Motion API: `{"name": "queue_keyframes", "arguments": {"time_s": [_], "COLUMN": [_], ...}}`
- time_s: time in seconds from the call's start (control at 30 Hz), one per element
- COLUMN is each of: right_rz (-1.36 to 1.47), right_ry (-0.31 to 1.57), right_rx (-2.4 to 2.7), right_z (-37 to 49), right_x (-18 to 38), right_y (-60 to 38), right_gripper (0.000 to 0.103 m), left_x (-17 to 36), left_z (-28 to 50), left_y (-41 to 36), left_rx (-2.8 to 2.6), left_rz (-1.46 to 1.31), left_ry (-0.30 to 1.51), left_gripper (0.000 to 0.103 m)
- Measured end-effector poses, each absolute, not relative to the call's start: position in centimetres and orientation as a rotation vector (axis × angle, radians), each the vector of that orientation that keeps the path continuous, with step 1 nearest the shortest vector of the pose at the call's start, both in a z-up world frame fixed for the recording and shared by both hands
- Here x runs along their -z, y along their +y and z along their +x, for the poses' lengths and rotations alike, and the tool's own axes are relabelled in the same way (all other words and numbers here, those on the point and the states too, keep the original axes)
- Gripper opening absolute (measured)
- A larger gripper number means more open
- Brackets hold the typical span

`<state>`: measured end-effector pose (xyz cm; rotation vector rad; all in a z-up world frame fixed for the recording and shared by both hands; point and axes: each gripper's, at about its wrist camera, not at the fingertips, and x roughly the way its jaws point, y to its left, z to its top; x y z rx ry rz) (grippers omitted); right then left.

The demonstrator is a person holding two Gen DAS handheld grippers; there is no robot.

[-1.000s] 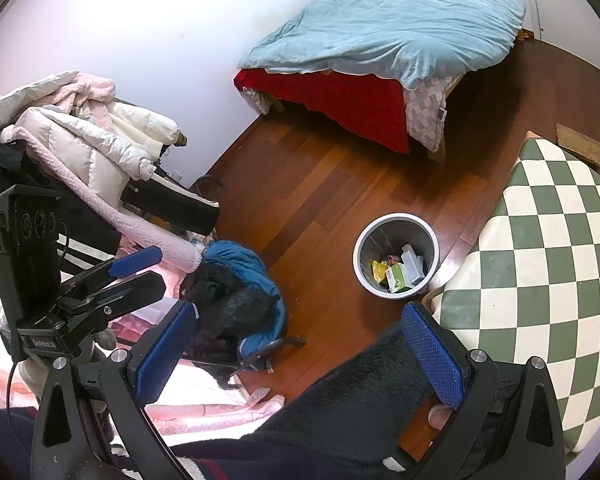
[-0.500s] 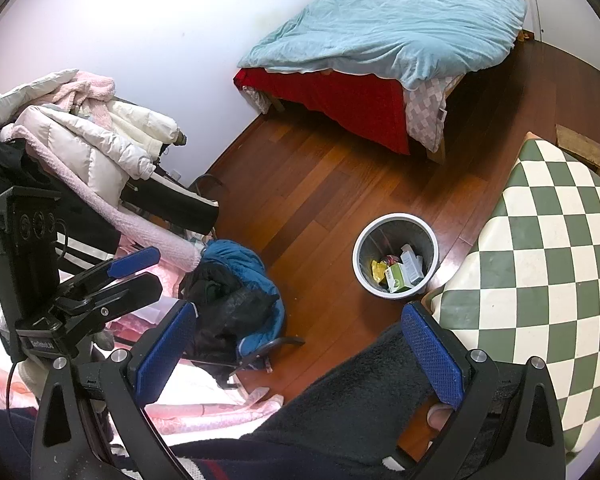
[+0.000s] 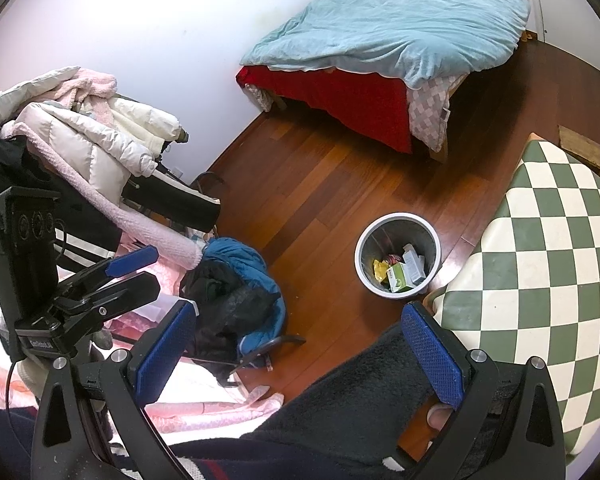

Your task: Collect trash

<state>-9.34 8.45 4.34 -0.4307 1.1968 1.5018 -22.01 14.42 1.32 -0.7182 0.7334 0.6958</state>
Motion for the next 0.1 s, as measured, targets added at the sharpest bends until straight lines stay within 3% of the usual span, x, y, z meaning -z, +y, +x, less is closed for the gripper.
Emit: {"name": "queue_keyframes", "arguments": {"time_s": [0.1], "right_rz": [-0.43], "right_ry": [1.198], "right_rx": [-1.502], "right_z": [-9.35], "right_x": [-4.37], "right_y": [8.44], "right_gripper": [0.103], "left_x": [-1.45], "left_z": [-22.0], "left_y": [14.48], "left_rx": [-0.696], "left_rz": [-0.72], "left_ry": [0.731], "left_gripper": [0.103]}}
